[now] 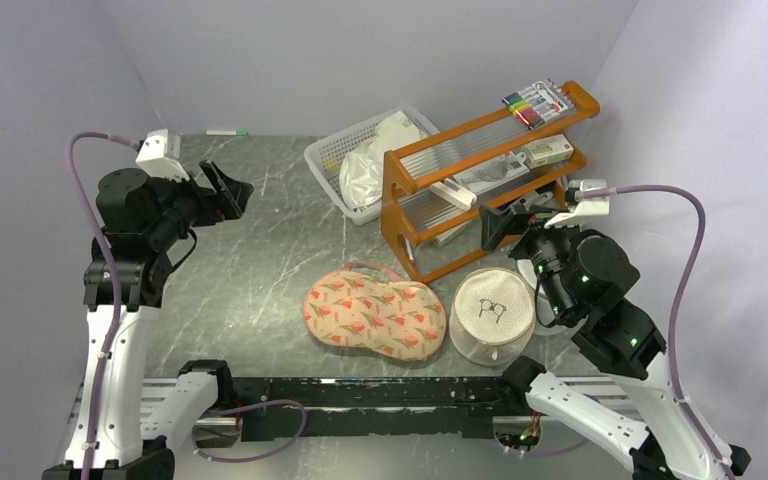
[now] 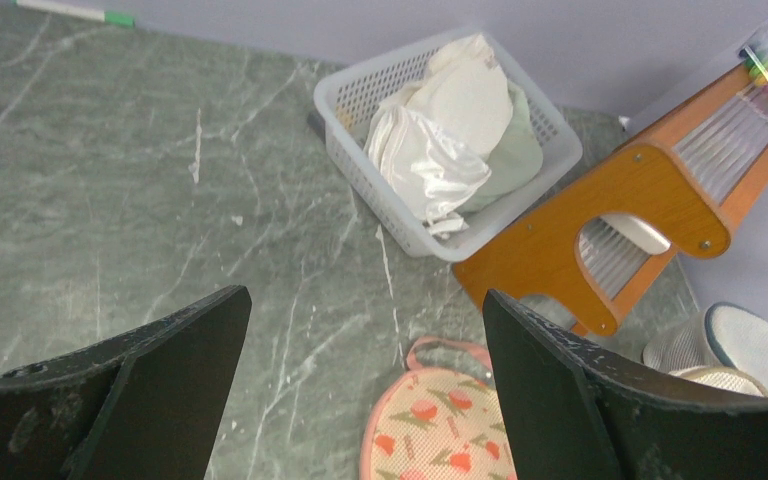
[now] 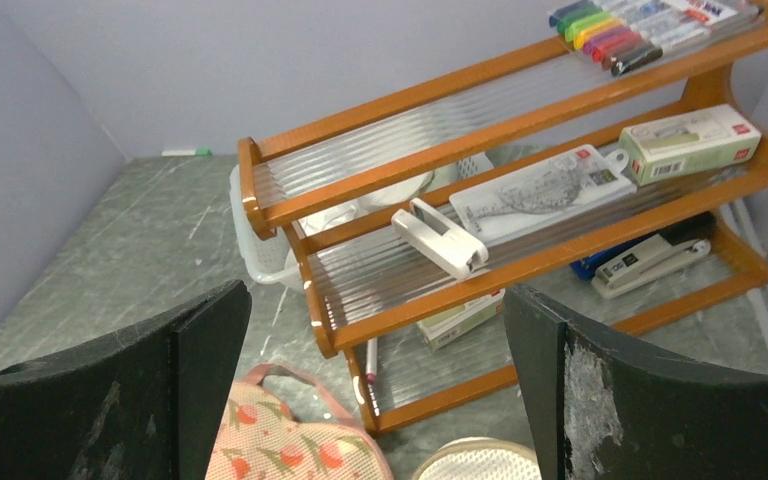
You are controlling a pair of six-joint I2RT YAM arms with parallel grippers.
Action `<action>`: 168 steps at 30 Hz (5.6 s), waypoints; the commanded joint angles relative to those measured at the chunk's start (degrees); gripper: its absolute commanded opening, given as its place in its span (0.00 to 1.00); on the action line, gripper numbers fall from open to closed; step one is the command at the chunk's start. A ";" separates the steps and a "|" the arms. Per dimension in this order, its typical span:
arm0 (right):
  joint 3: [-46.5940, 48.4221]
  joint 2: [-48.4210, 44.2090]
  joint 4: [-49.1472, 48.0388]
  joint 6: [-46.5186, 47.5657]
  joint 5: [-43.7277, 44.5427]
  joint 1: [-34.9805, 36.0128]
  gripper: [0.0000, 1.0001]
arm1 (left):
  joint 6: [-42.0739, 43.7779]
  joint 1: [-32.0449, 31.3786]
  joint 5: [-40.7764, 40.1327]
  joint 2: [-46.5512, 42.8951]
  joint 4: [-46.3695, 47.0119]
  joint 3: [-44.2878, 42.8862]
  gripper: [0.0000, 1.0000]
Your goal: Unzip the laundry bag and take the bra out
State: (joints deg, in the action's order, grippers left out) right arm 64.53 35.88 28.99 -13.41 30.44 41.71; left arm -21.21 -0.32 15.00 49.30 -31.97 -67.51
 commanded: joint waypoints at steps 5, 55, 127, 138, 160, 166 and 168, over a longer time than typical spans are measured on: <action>-3.35 0.63 2.59 -7.78 -1.89 -1.01 1.00 | -1.43 0.83 6.54 3.27 -6.21 6.61 0.99; -19.06 36.20 -2.67 -16.35 -10.51 25.16 1.00 | -0.89 -1.53 4.94 -7.86 1.39 19.96 1.00; 12.99 77.76 -34.09 -11.01 -18.00 27.37 0.95 | -1.38 -1.44 5.41 -7.19 1.36 20.64 1.00; -3.55 54.73 -21.79 -10.20 -20.32 27.23 1.00 | -0.95 -1.35 7.05 -7.97 2.37 20.89 1.00; -15.23 59.39 -24.98 -24.07 -4.73 33.75 0.44 | -0.58 -1.18 9.39 -8.55 3.36 21.30 0.99; -11.06 63.17 -29.02 -21.94 0.80 30.97 0.38 | -0.46 -1.20 10.25 -9.09 3.75 21.51 1.00; -10.16 63.78 -31.08 -20.34 0.72 28.75 0.37 | -0.37 -1.21 10.80 -8.88 3.88 21.51 0.99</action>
State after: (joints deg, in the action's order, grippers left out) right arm 52.23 98.45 2.70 -35.70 26.33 74.15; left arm -22.46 -1.54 23.51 40.82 -30.15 -46.33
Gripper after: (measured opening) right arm 0.376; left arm 0.994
